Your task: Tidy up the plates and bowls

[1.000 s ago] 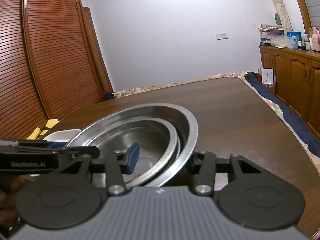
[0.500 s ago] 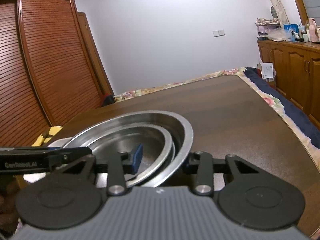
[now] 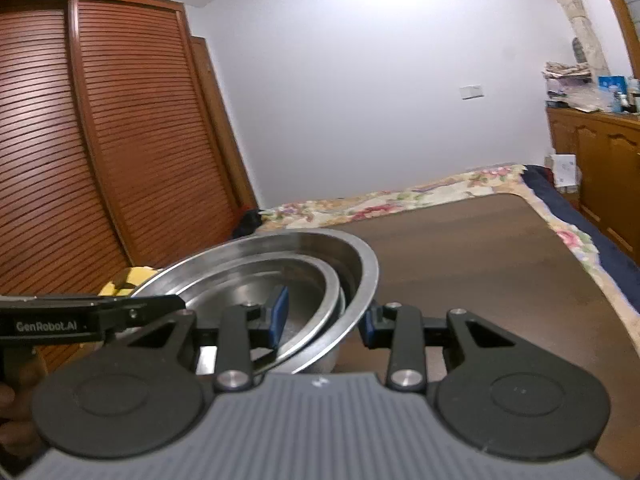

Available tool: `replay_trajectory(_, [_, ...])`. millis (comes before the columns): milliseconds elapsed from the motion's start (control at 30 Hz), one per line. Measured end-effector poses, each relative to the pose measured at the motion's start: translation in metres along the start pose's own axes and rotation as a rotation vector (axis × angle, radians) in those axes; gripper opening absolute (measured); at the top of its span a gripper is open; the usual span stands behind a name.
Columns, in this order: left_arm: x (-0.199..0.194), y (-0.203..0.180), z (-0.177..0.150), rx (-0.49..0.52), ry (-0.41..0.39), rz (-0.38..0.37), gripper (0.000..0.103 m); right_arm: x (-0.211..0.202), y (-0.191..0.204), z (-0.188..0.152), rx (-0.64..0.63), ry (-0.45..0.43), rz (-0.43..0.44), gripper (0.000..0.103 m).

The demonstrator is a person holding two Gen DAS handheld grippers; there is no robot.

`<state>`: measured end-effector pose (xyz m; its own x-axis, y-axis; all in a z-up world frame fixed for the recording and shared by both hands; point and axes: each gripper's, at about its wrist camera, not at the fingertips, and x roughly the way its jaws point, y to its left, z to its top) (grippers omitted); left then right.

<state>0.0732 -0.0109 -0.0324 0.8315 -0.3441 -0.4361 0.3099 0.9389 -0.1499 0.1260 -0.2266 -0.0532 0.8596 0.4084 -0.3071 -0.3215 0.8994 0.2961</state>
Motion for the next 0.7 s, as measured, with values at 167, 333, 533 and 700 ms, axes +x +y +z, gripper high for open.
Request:
replay_trajectory(167, [-0.015,0.019,0.001,-0.016,-0.019,0.043,0.035,0.012,0.018,0.001,-0.023,0.002,0.044,0.038])
replay_trajectory(333, [-0.027,0.040,0.000,-0.035,-0.012,0.066,0.035,0.018,0.034,-0.001,-0.041,0.017,0.080,0.038])
replay_trajectory(533, [-0.038,0.059,-0.007,-0.072,-0.010,0.091,0.035,0.023,0.049,-0.003,-0.069,0.053,0.117,0.038])
replay_trajectory(700, [-0.043,0.070,-0.012,-0.088,-0.004,0.109,0.035,0.028,0.060,-0.005,-0.100,0.076,0.137,0.038])
